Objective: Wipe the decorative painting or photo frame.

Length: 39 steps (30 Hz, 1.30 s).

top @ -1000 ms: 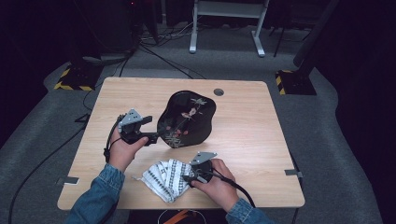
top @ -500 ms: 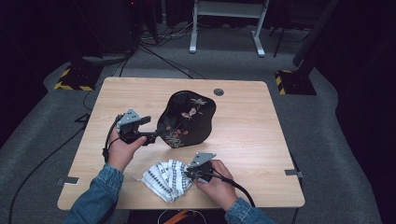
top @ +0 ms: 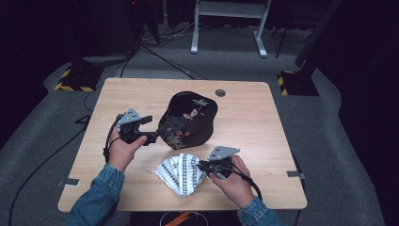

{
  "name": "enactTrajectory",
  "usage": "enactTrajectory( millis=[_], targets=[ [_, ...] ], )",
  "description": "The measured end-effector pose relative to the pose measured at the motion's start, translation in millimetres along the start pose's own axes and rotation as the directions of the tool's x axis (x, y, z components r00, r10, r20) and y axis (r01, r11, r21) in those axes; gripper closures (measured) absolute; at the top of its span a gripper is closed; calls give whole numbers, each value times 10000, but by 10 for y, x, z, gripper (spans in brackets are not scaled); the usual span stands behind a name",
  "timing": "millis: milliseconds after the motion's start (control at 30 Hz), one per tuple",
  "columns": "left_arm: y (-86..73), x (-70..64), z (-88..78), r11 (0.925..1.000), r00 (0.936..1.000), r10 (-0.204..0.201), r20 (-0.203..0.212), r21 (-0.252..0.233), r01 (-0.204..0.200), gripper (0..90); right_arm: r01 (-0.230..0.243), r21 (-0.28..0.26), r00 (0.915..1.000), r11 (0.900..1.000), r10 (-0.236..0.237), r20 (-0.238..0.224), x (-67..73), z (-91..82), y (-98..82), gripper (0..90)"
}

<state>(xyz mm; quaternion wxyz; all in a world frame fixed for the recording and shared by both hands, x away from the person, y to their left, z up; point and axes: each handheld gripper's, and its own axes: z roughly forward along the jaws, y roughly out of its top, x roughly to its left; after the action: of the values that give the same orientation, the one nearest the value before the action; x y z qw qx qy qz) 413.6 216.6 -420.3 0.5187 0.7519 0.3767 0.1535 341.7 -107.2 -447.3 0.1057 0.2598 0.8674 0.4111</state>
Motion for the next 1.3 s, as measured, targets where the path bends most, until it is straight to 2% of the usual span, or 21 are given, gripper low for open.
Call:
enactTrajectory(
  millis=[300, 333, 367, 500, 533, 667, 767, 900, 1033, 1067, 1100, 1167, 1200, 1300],
  targets=[
    [17, -14, 24, 10000, 9999, 18, 109, -15, -18, 221, -389, -424, 9991, 9983, 396, 165, -106, -362, 11, 849],
    [17, -14, 24, 10000, 9999, 18, 109, -15, -18, 221, -389, -424, 9991, 9983, 396, 165, -106, -362, 11, 849],
    [19, -16, 27, 10000, 9999, 21, 133, -19, -21, 221, -433, -530, 9986, 9977, 448, 271, -126, -447, 14, 849],
    [32, -24, 41, 9999, 9997, 126, 200, -28, -125, 220, -530, -731, 9974, 9959, 564, 453, -171, -569, 9, 849],
    [45, -25, 49, 9998, 9995, 171, 248, -64, -169, 220, -626, -864, 9961, 9943, 677, 567, -205, -649, -1, 850],
    [65, -14, 69, 9997, 9992, 252, 303, -82, -250, 220, -714, -988, 9943, 9925, 787, 720, -235, -725, -11, 849],
    [81, 2, 137, 9985, 9971, 541, 543, 61, -545, 207, -893, -1157, 9905, 9893, 1005, 944, -277, -841, -34, 849],
    [88, -1, 198, 9981, 9964, 556, 647, 225, -572, 211, -993, -1231, 9868, 9874, 1136, 1151, -301, -908, -62, 849],
    [91, -1, 276, 9977, 9945, 536, 902, 367, -571, 271, -1172, -1284, 9804, 9848, 1354, 1434, -344, -983, -115, 849],
    [92, 12, 293, 9971, 9934, 639, 954, 359, -676, 271, -1172, -1284, 9804, 9848, 1354, 1434, -344, -983, -115, 849],
    [88, 12, 309, 9975, 9927, 546, 1071, 387, -591, 303, -1207, -1314, 9788, 9840, 1401, 1496, -355, -997, -126, 849],
    [87, 41, 349, 9968, 9887, 599, 1377, 449, -667, 387, -1292, -1315, 9750, 9829, 1501, 1638, -373, -1039, -155, 849],
    [87, 41, 349, 9968, 9887, 599, 1377, 449, -667, 434, -1292, -1315, 9750, 9829, 1501, 1638, -373, -1039, -155, 849],
    [86, 53, 379, 9971, 9856, 462, 1628, 528, -554, 465, -1376, -1366, 9717, 9810, 1604, 1734, -388, -1073, -178, 849]
  ],
)
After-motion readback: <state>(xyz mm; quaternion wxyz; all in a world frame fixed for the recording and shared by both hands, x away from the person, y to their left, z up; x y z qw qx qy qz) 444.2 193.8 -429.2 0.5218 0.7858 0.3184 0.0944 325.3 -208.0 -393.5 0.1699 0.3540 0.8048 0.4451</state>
